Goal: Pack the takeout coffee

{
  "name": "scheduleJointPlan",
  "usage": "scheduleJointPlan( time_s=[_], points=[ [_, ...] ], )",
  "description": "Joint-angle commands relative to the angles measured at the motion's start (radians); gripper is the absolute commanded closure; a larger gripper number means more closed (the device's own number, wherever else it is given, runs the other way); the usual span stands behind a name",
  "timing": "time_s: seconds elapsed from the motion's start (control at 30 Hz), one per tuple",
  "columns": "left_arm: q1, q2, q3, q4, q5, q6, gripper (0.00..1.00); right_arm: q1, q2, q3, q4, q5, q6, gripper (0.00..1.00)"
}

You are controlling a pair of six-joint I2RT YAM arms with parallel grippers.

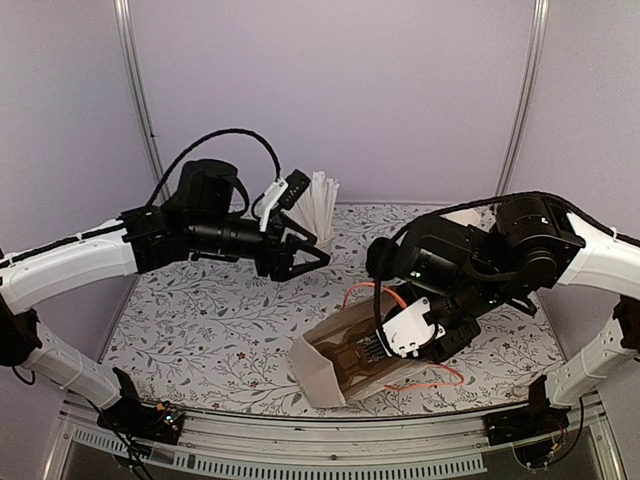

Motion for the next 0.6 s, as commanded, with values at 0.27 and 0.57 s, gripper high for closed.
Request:
scheduleJointPlan(
  time_s=[0.27,0.57],
  points=[
    [0.010,0.194,-0.156,0.233,-0.021,-0.093,0.29,0.041,-0.155,-0.241,0.162,0.020,-0.136,0.62],
    [0.002,0.296,-0.159,0.344,0.047,-0.142,0.29,0.046,-0.237,-0.324,0.366,0.034,-0.245,0.61]
  ],
)
